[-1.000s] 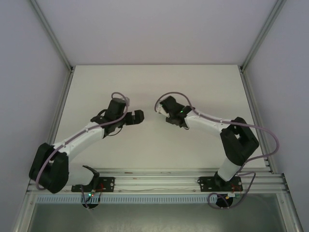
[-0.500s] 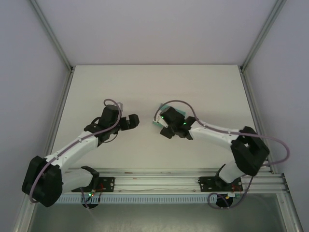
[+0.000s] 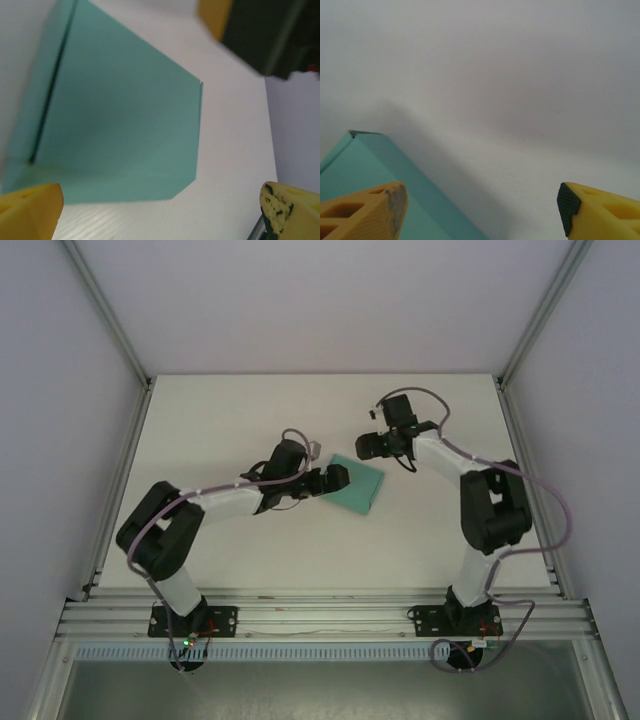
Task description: Assemble paper box
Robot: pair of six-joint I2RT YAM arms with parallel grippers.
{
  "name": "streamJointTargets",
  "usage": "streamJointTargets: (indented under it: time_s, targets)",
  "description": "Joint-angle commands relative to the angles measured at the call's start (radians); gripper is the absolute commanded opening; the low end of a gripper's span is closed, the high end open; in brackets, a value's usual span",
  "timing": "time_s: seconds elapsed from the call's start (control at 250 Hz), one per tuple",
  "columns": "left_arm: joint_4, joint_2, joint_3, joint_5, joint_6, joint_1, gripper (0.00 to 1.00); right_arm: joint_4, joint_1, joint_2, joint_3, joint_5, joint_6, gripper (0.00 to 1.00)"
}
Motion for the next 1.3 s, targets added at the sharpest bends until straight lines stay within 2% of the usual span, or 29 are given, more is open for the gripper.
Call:
streamJointTargets:
  time_s: [0.0, 0.256, 0.396, 0.548, 0.684, 0.875, 1.039, 1.295]
  targets:
    - [-0.007, 0.06, 0.062, 0.03, -0.008, 0.007, 0.99, -0.062, -0.009, 0.041, 0.047, -0.093, 0.042, 0.78]
    - [-0.097, 0.098, 0.094, 0.036, 0.015, 0.004, 0.95, -0.06, -0.017, 0.114, 0.074, -0.18, 0.044, 0.74]
    - [-0.124, 0.053, 0.066, 0.01, 0.03, 0.004, 0.95, -0.089, -0.016, 0.121, 0.055, -0.213, 0.059, 0.69]
    - [-0.156, -0.012, 0.05, 0.009, 0.059, 0.002, 1.0, -0.063, -0.015, 0.074, -0.038, -0.243, 0.104, 0.67]
    - [-0.131, -0.028, 0.033, 0.006, 0.048, 0.001, 1.0, 0.006, -0.014, 0.029, -0.135, -0.249, 0.16, 0.65]
    - [-0.169, -0.032, 0.015, 0.013, 0.048, -0.005, 0.98, 0.042, -0.015, 0.012, -0.18, -0.255, 0.215, 0.63]
    - [-0.3, -0.103, -0.012, -0.052, 0.085, -0.034, 0.99, 0.081, -0.002, -0.004, -0.227, -0.268, 0.246, 0.61]
    - [-0.17, -0.079, -0.065, -0.039, 0.011, -0.042, 0.98, 0.13, 0.015, -0.027, -0.283, -0.268, 0.289, 0.6]
